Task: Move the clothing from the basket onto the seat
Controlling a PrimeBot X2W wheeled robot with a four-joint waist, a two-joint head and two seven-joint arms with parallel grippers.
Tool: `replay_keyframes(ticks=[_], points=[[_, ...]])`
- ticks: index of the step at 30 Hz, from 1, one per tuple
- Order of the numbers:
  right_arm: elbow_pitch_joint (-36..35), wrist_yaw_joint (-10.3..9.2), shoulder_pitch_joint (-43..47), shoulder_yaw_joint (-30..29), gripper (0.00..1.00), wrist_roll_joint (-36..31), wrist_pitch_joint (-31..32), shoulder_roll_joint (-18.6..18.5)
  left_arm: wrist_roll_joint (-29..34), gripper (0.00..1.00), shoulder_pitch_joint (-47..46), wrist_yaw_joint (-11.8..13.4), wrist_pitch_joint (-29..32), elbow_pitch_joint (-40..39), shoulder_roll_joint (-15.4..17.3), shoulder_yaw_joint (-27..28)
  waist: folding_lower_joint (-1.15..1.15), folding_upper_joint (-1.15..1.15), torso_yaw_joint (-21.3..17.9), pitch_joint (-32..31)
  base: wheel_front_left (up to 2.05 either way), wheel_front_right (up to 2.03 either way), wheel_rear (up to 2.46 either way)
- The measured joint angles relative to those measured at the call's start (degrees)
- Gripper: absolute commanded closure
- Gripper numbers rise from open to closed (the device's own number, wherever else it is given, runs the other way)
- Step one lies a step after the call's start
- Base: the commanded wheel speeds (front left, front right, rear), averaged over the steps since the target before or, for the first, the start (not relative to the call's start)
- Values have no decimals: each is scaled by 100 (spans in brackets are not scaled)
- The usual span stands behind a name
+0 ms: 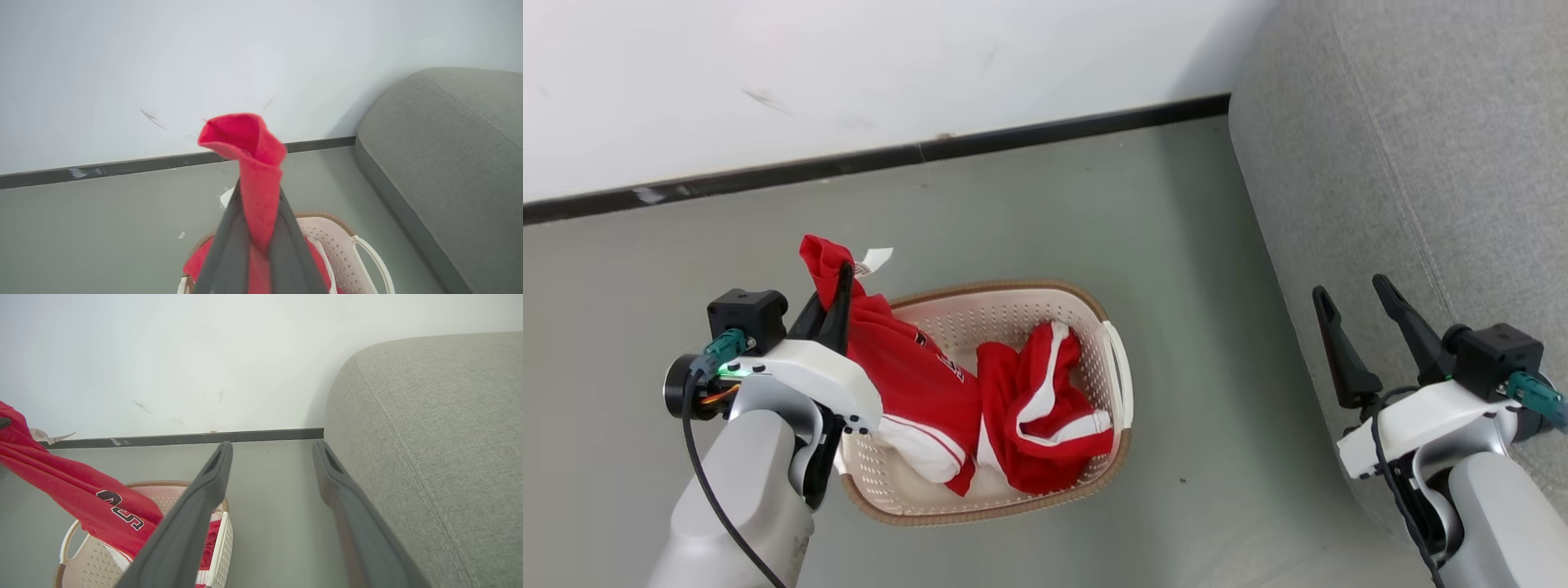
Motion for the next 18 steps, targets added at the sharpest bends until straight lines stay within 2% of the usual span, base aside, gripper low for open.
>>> replay_keyframes(ticks=[18], points=[[2,0,777,-89,0,-83,0,-25,-168,100,378,-107,-16,-617,-10,-282,0,0,360,-1002,0,0,0]])
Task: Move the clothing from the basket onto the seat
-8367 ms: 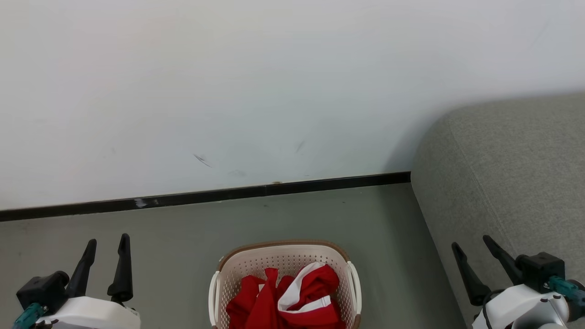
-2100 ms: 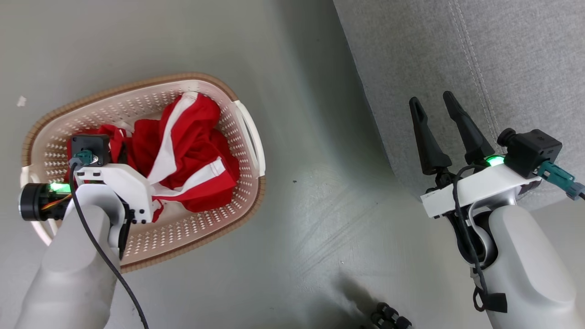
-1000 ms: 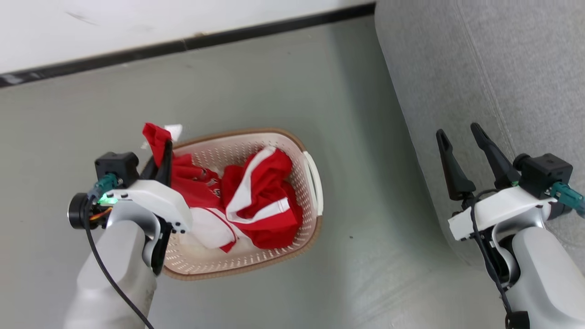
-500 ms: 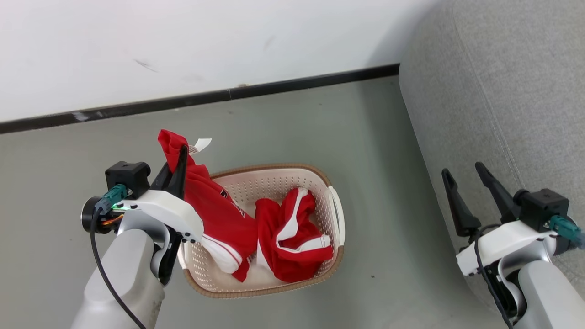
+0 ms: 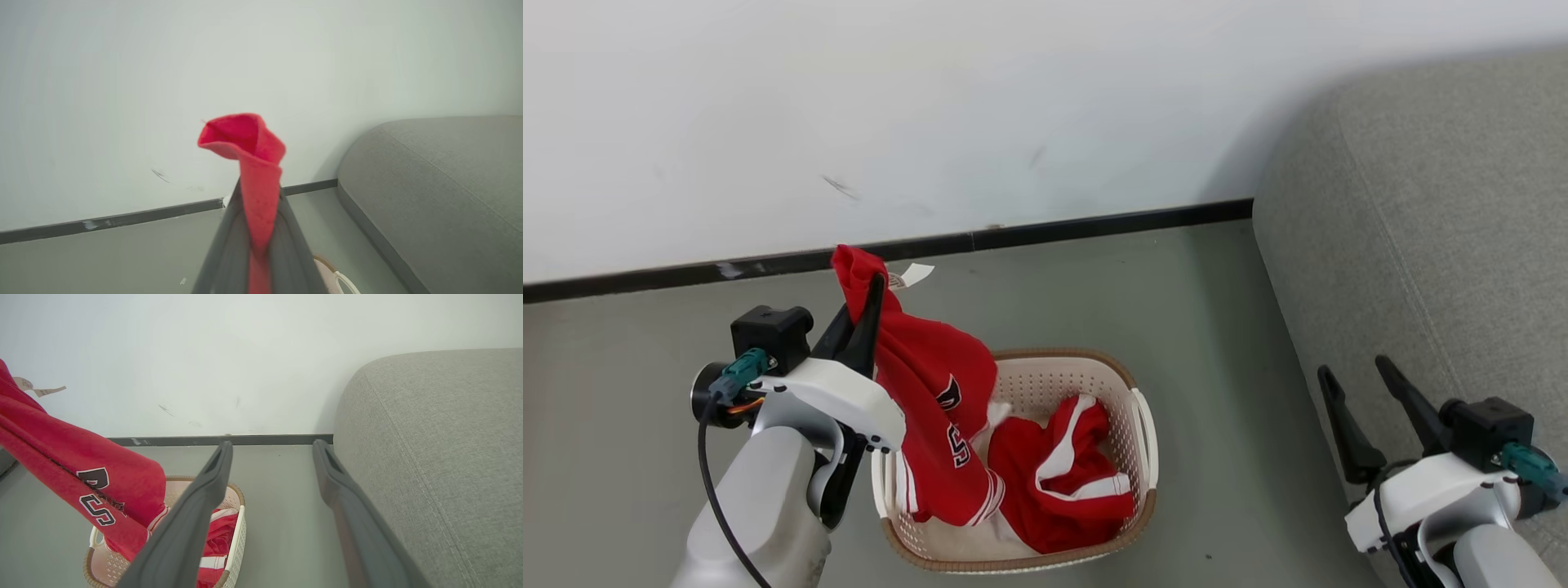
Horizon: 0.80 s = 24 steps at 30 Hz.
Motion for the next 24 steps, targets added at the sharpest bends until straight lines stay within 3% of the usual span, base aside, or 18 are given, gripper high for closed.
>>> replay_keyframes(ticks=[12,24], points=[[-52,1,293,44,0,-67,0,25,-82,100,79,-52,2,-475,-1,-143,0,0,111,-486,0,0,0],[-225,3,441,786,0,-125,0,123,-132,100,324,-97,231,-1003,7,-434,0,0,196,-730,0,0,0]])
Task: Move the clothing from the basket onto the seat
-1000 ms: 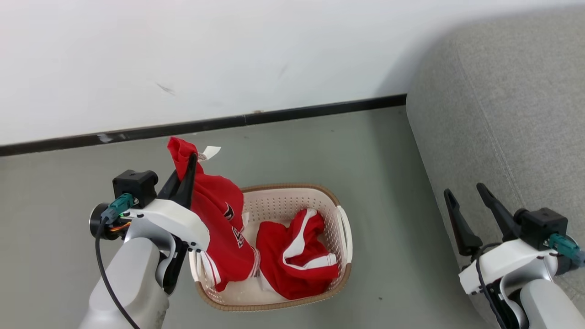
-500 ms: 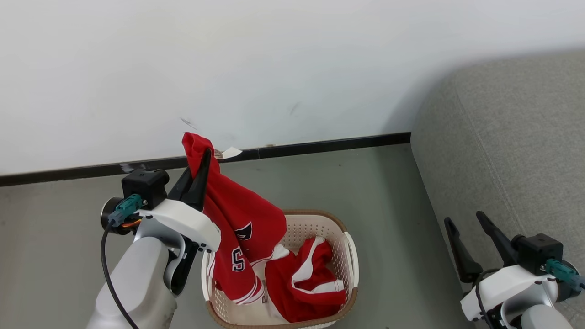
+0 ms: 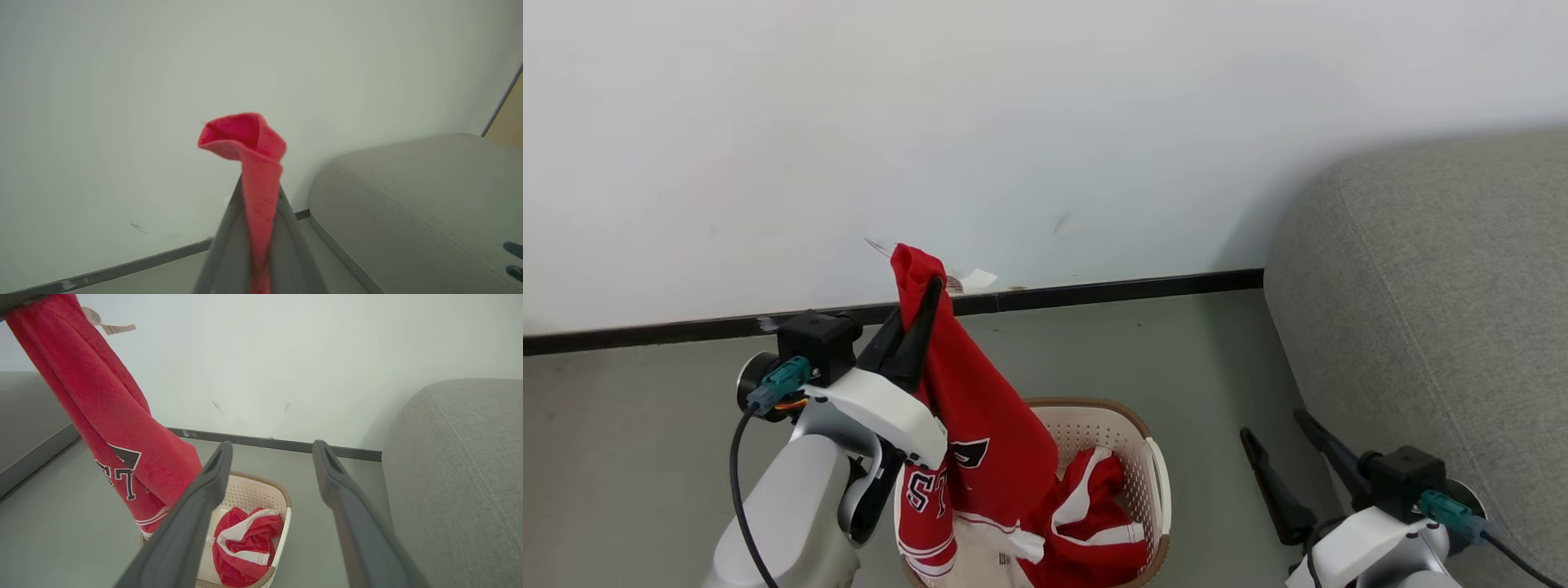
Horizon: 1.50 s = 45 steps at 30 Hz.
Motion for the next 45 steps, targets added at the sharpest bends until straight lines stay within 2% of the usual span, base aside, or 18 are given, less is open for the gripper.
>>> replay_keyframes(ticks=[24,45], points=[[-196,1,-1132,1317,0,5,0,-136,-261,100,19,-33,738,-1489,16,-650,0,0,273,161,0,0,0],[137,1,-1425,1834,0,269,0,-125,-878,100,19,-82,1191,-2575,36,-1547,0,0,358,70,0,0,0]])
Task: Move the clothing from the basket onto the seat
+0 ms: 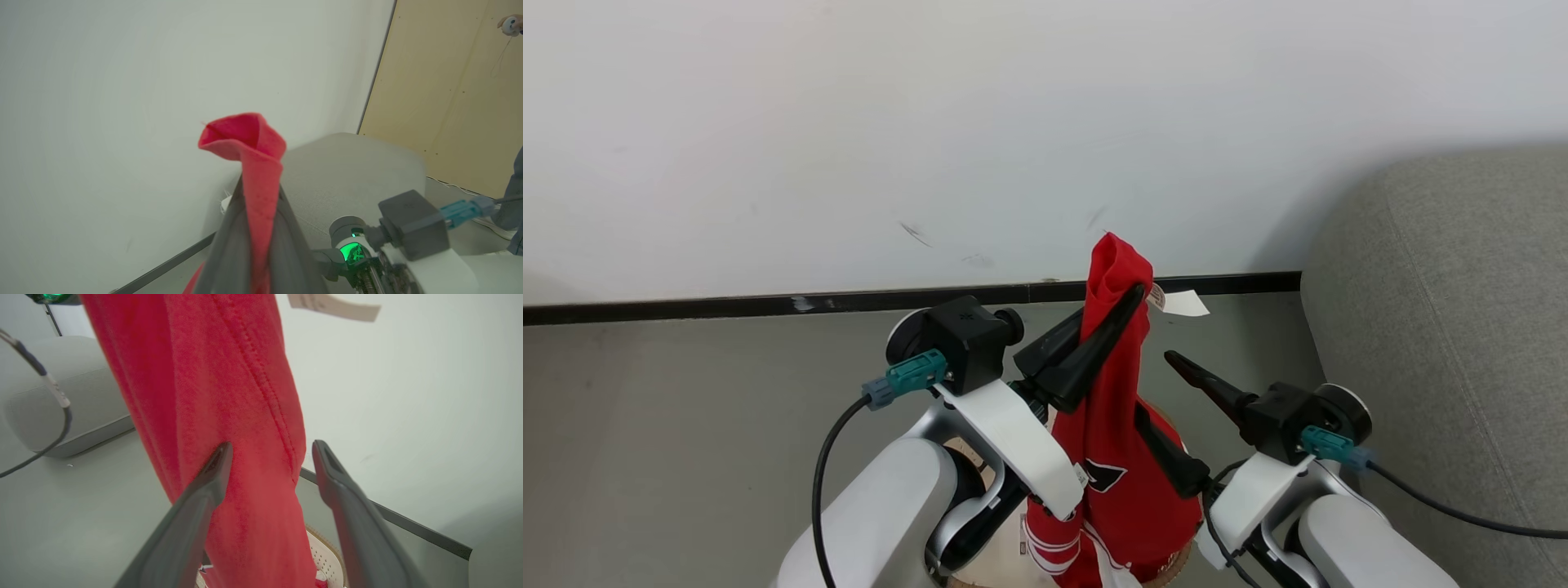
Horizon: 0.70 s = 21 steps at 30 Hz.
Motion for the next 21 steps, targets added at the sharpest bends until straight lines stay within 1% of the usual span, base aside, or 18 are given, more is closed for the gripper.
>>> replay_keyframes(ticks=[8,17,21], points=[[49,0,-113,413,0,112,0,102,-249,100,-1,-1,148,-204,16,-303,0,0,32,-86,0,0,0],[75,0,-184,781,0,264,0,98,-584,100,-1,-1,349,-426,26,-364,0,0,97,-69,0,0,0],[68,0,-253,1007,0,271,0,48,-578,100,-8,-1,434,-416,27,-338,0,0,121,-12,0,0,0]])
